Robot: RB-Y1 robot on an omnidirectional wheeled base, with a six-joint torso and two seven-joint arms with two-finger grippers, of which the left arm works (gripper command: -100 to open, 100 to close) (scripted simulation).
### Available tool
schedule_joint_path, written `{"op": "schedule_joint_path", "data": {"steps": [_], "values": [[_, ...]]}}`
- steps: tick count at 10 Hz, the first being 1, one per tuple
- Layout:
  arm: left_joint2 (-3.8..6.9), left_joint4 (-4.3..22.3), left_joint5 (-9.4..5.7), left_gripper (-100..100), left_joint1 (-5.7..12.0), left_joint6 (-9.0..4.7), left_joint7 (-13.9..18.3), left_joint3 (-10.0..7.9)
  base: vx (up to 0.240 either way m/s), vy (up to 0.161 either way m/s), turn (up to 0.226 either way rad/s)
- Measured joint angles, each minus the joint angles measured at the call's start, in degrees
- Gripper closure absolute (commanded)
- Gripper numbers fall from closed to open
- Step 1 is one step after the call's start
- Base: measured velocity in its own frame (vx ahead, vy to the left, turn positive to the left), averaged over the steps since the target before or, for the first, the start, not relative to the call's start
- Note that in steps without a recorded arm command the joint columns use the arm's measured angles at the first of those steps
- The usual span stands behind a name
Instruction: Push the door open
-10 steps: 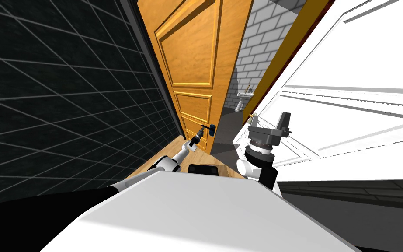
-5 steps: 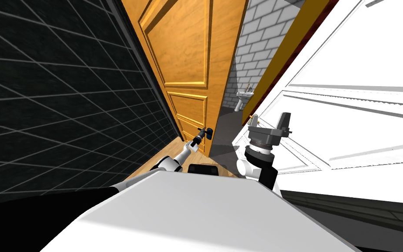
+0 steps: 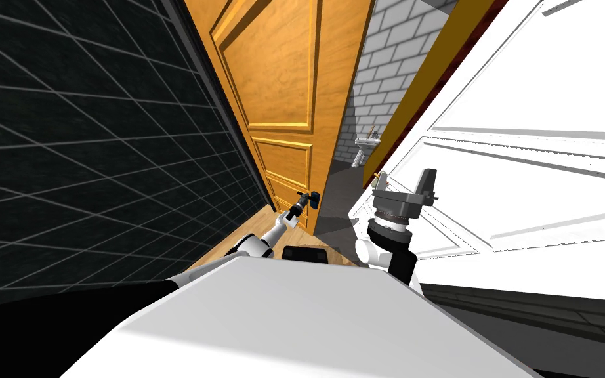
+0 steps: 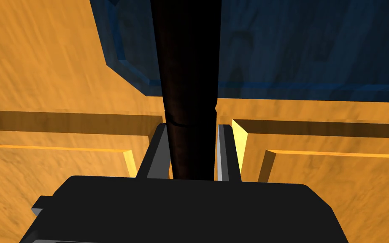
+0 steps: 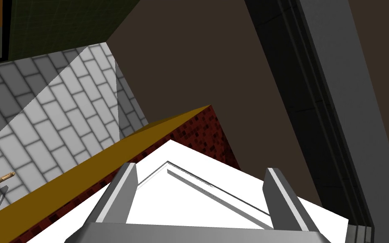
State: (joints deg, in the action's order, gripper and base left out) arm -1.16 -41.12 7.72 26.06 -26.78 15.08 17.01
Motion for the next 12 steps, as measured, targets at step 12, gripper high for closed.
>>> {"op": "schedule_joint_path", "data": {"steps": [12], "values": [[2.95,2.62,-1.86,100,1.34,-0.14,-2.64,-5.78,0.127,-0.146,0.051]]}}
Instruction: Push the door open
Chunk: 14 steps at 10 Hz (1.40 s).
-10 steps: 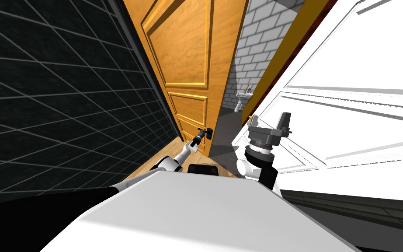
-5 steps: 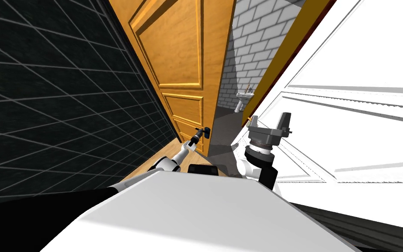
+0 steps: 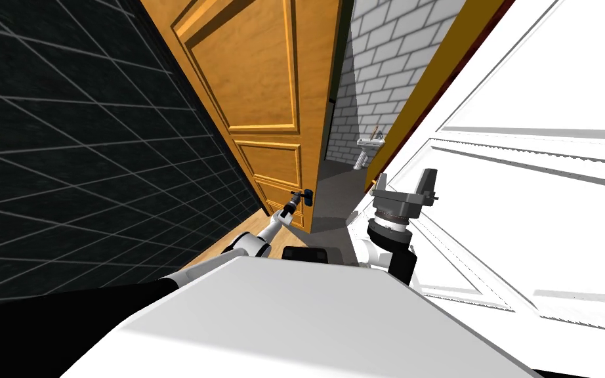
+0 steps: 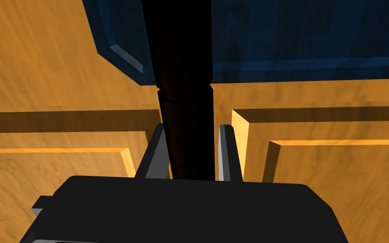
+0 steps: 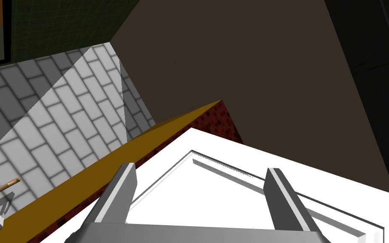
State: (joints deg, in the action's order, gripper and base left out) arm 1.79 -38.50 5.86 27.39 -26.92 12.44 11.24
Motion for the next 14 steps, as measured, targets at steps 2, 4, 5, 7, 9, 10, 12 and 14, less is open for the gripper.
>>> {"op": "schedule_joint_path", "data": {"steps": [2,4,5,7,9,10,12,14], "values": [[0.8,-1.09,-0.26,100,-0.94,0.08,-0.22,-0.81,0.11,-0.137,0.061],[0.65,-1.37,-0.64,100,-1.27,0.61,-1.26,-2.36,0.124,-0.14,0.071],[0.86,-1.72,-0.83,100,-1.4,1.13,-1.52,-2.94,0.162,-0.135,0.08],[0.92,0.4,-1.35,100,-0.28,0.08,-2.22,-4.59,0.082,-0.092,0.023],[1.33,-2.98,-1.46,100,-1.6,1.96,-2.13,-4.9,0.112,-0.16,0.084],[1.3,-2.36,-1.71,100,-1.46,2.05,-2.46,-5.69,0.145,-0.178,0.095],[1.49,-2.77,-2.17,100,-2.02,2.25,-3.11,-7.21,0.144,-0.207,0.095],[1.35,-2.31,-2.69,100,-1.74,2.12,-4.01,-9.19,0.15,-0.19,0.088]]}}
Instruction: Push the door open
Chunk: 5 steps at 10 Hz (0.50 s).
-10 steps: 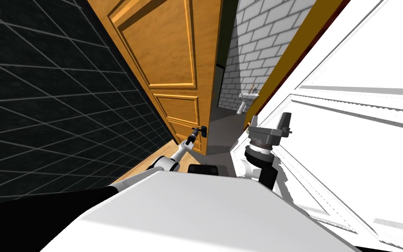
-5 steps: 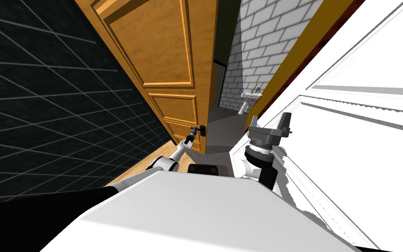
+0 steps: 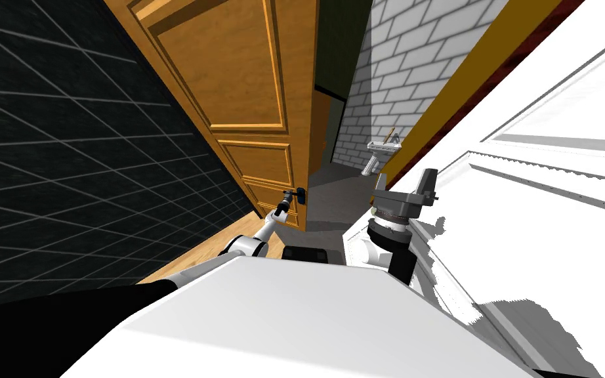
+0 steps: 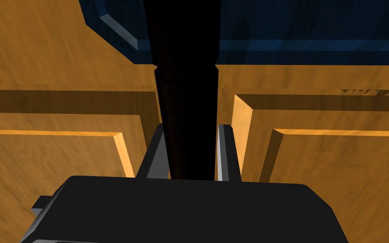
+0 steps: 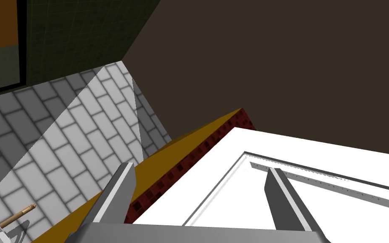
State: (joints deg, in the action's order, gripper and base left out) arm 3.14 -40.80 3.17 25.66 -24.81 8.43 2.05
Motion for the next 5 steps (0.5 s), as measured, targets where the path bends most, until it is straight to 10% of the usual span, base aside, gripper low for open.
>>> {"op": "schedule_joint_path", "data": {"steps": [5], "values": [[0.14,2.1,-1.03,100,0.83,-0.72,-1.19,-1.36,0.137,-0.04,0.077]]}}
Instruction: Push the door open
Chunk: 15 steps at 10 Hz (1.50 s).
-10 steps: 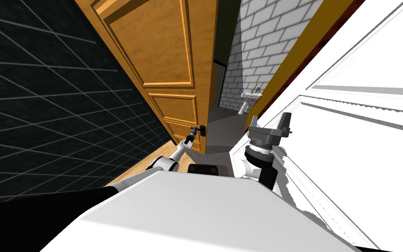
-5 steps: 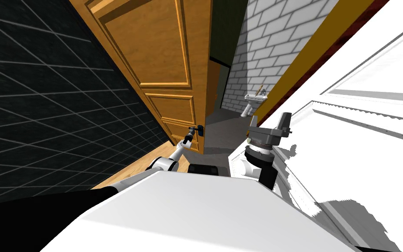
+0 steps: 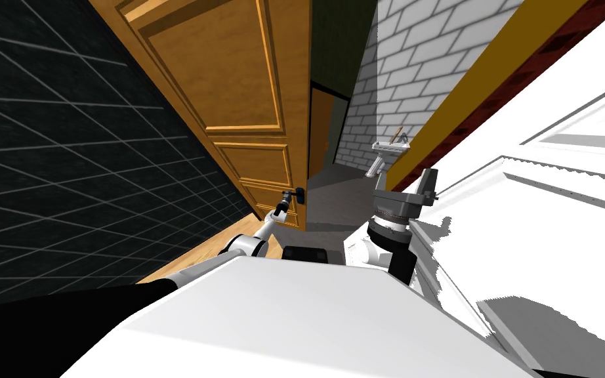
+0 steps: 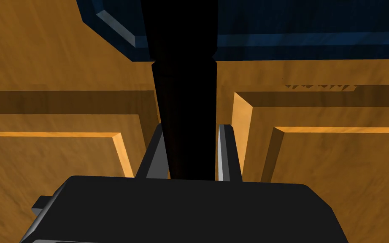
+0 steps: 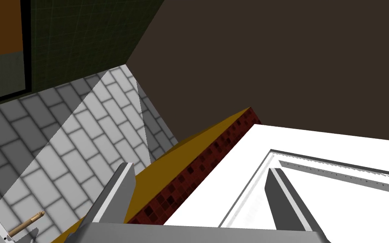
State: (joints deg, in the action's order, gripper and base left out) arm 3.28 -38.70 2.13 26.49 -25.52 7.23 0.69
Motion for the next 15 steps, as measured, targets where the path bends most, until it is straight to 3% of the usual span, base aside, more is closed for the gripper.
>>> {"op": "schedule_joint_path", "data": {"steps": [4,6,9,10,11,12,13,15], "values": [[-0.02,-1.28,-0.59,100,-0.37,0.48,-1.18,0.59,0.132,0.01,0.08],[0.89,-2.53,-0.95,100,-0.83,1.28,-1.12,0.69,0.154,0.042,0.138],[0.55,-0.99,-1.67,100,-0.6,0.41,-2.48,0.98,0.167,-0.003,0.081],[0.67,-2.85,-1.7,100,-1.48,1.09,-2.66,1.21,0.059,-0.007,0.017],[0.53,-1.11,-1.83,100,-0.16,0.36,-3.0,0.75,0.019,0.02,0.032],[0.97,-1.86,-1.9,100,-0.41,0.37,-3.09,0.48,0.08,0.035,0.235],[1.82,-2.44,-2.21,-100,-0.67,0.68,-3.18,0.14,0.043,0.027,0.252],[1.93,-2.7,-4.3,-100,-0.75,0.76,-4.48,1.93,-0.037,0.021,0.113]]}}
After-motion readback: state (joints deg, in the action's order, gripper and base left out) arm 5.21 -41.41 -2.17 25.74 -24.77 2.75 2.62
